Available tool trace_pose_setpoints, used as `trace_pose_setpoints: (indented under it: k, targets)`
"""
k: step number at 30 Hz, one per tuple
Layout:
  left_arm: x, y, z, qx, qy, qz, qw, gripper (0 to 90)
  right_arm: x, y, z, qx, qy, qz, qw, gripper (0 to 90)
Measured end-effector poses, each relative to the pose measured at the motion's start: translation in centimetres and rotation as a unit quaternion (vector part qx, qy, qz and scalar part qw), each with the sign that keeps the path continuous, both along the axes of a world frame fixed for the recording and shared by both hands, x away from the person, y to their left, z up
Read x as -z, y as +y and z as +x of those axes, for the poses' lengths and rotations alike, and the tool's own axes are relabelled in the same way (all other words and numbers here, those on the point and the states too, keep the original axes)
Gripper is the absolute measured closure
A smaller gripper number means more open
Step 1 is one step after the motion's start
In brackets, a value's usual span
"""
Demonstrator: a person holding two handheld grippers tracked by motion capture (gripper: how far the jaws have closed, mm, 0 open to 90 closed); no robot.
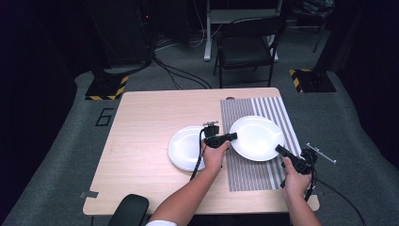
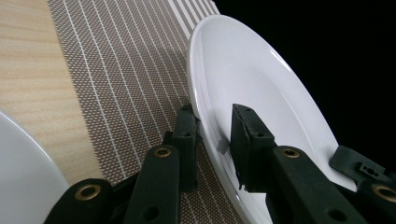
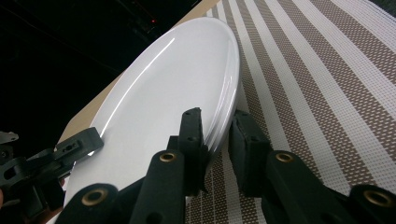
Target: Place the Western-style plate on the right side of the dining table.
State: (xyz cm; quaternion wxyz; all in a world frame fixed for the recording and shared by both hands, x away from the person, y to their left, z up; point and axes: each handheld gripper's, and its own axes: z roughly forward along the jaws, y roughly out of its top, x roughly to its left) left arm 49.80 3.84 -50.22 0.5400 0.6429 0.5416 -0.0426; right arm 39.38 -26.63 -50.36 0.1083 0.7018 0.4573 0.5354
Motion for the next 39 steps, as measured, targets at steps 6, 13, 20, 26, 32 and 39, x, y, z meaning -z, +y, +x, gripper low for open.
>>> trace_pose_setpoints:
  k: [6,13,20,26,32,39]
  targets:
    - [0.4,-0.4,0.3,0.001,0.009,0.005,0.9999,72.3,0.4,-0.3,0.2,0.003,0.010,0.005,0.9999,75.0]
    - [0.8,-0.8,0.8,0.001,0.013,0.009,0.9999,72.1,0.9,-0.5,0.5,0.007,0.012,0.000,0.9999,74.8]
    - [1.0,-1.3,1.2,0.002,0.020,0.014,0.9997,71.9,1.2,-0.8,1.0,0.011,0.016,-0.005,0.9998,74.5]
    - [1.2,-1.6,1.6,-0.002,0.024,0.014,0.9996,71.9,1.3,-0.9,1.3,0.015,0.015,-0.007,0.9998,74.4]
    - [1.3,-1.9,1.7,-0.002,0.022,0.016,0.9996,71.8,1.5,-1.1,1.4,0.018,0.013,-0.012,0.9997,74.0]
    - [1.3,-2.2,2.0,-0.003,0.021,0.020,0.9996,71.7,1.7,-1.2,1.6,0.021,0.014,-0.016,0.9996,73.5]
